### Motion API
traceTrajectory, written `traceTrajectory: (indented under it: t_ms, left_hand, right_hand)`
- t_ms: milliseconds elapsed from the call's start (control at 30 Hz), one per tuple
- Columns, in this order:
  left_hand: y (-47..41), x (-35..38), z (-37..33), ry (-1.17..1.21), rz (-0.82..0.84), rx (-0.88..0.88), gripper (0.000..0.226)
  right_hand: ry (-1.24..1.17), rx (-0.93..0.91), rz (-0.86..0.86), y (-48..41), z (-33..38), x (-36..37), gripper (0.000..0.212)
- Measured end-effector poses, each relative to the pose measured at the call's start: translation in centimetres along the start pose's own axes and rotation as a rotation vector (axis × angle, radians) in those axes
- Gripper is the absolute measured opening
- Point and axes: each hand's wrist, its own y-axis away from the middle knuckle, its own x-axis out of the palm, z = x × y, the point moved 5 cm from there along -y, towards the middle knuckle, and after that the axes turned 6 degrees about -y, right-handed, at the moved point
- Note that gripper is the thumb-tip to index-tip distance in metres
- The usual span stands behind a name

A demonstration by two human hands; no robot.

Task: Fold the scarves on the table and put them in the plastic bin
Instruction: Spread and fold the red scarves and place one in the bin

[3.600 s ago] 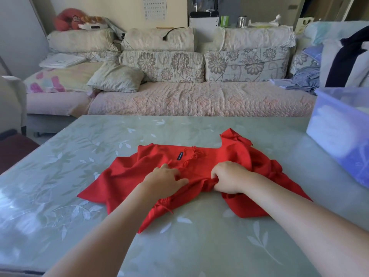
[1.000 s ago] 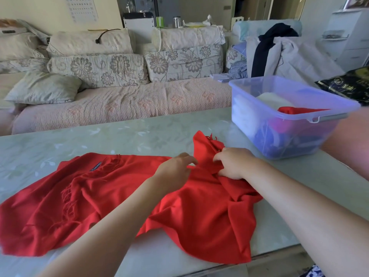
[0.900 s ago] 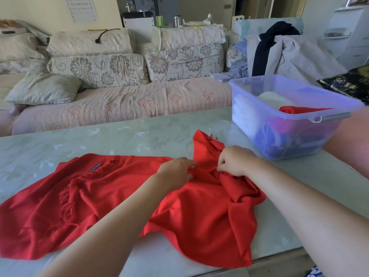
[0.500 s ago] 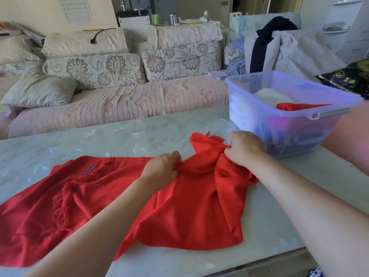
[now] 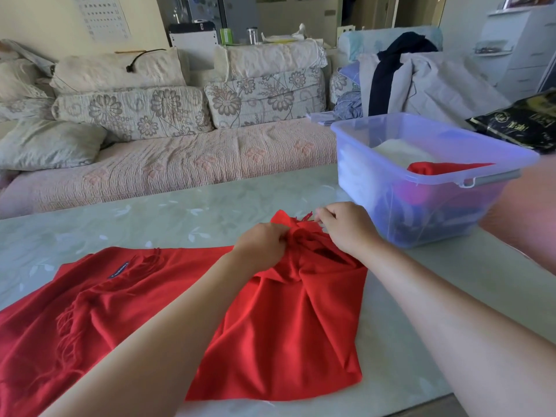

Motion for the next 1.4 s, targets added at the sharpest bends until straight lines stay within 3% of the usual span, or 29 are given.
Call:
traceTrajectory:
  t_ms: [67, 167, 233, 367, 467, 533, 633, 800, 900, 967, 1033, 1133, 1200, 1300, 1400]
  left_hand:
    - [0.4, -0.2, 1.2, -0.008, 0.004, -0.017, 0.031]
    - [1.6, -0.2, 3.4, 0.049, 0.008, -0.066, 0.039]
    - [2.2, 0.0, 4.8, 0.116, 0.014, -0.117, 0.036]
    - [3.4, 0.0, 3.9, 0.242, 0.046, -0.045, 0.035]
    - [3.6, 0.5, 2.3, 0.187, 0.079, -0.034, 0.024]
    - [2.9, 0.6, 2.0, 0.044, 0.042, -0.090, 0.035]
    - [1.3, 0.2, 1.0, 0.013, -0.033, -0.118, 0.020]
    - [-0.6, 0.0, -0.3, 0.094, -0.090, -0.114, 0.021]
    - [-0.4, 1.9, -0.4, 0.024, 0.055, -0.046, 0.020]
    - [0.1, 3.5, -0.2, -0.059, 0.137, 0.007, 0.024]
    - [0.4, 4.8, 0.5, -0.114, 0.161, 0.022, 0.035]
    - [0.7, 5.8, 2.1, -0.093, 0.198, -0.032, 0.052]
    - [0.5, 5.1, 3.1, -0.092, 0.109, -0.051, 0.053]
    - [0.1, 3.7, 4.7, -0.167, -0.028, -0.076, 0.049]
    - [-0.1, 3.9, 6.7, -0.231, 0.008, -0.089, 0.050]
  right_hand:
    - [0.023, 0.006, 0.054, -0.7, -1.3, 1.0, 0.021]
    - [-0.020, 0.014, 0.315, -0.8, -1.9, 3.9, 0.061]
    - [0.042, -0.008, 0.459, -0.6, -1.8, 6.0, 0.076]
    - [0.189, -0.018, 0.530, -0.3, -1.4, 7.2, 0.051]
    - [0.233, -0.031, 0.392, -0.2, -0.5, 5.5, 0.023]
    - [0.294, -0.044, 0.139, -0.3, 0.1, 3.1, 0.017]
    - [0.462, -0.036, -0.269, 0.0, 0.9, -1.9, 0.025]
    - [1.032, -0.071, -0.417, 1.5, 0.8, -4.2, 0.027]
    - [0.945, -0.405, -0.278, 2.0, 2.2, -2.1, 0.031]
    - [0.704, -0.535, -0.049, 2.3, 2.9, 0.2, 0.029]
    - [0.524, -0.429, 0.278, 2.8, 2.2, 3.4, 0.028]
    - [0.670, -0.185, 0.564, 3.4, -0.6, 6.8, 0.048]
    - [0.717, -0.038, 0.550, 2.6, -2.0, 6.7, 0.066]
    - [0.721, 0.114, 0.436, 0.6, -3.7, 5.8, 0.076]
    - [0.721, 0.204, 0.408, -0.8, -4.9, 5.7, 0.079]
